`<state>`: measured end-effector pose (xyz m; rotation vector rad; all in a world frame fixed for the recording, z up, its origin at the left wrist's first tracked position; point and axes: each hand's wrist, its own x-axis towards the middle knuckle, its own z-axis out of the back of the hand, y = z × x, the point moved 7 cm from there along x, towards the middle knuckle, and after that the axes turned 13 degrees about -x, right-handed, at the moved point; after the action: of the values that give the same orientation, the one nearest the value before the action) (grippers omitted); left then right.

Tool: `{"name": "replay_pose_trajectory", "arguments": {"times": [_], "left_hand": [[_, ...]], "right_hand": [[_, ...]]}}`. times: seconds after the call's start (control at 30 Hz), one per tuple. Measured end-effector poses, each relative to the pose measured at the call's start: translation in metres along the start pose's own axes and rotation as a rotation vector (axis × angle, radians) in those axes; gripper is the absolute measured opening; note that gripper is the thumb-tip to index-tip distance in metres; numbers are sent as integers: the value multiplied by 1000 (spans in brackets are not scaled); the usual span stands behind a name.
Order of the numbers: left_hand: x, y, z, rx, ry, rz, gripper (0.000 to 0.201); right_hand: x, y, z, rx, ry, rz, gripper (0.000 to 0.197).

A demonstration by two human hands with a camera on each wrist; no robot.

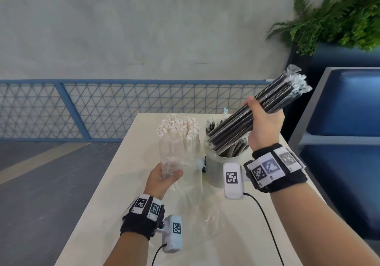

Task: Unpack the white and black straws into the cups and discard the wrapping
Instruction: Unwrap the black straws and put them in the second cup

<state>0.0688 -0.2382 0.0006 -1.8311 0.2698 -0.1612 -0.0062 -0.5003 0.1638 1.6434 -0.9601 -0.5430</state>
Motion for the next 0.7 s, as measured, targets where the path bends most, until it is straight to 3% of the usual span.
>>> {"name": "replay_pose_trajectory", "arguments": {"times": [0.1, 0.23, 0.5, 0.7], "left_hand": [[2, -8, -3, -42, -7, -25, 19], [0, -16, -21, -87, 57, -66, 9], [-1, -20, -31, -113, 71, -104, 15], [-8, -21, -28, -113, 66, -103, 5]], "right_hand": [[5, 6, -2, -192, -18, 134, 28], [-3, -21, -19, -416, 93, 185, 25], [-5, -106, -27, -701, 276, 12, 31], [-2, -123, -35, -901, 395, -7, 36]]}}
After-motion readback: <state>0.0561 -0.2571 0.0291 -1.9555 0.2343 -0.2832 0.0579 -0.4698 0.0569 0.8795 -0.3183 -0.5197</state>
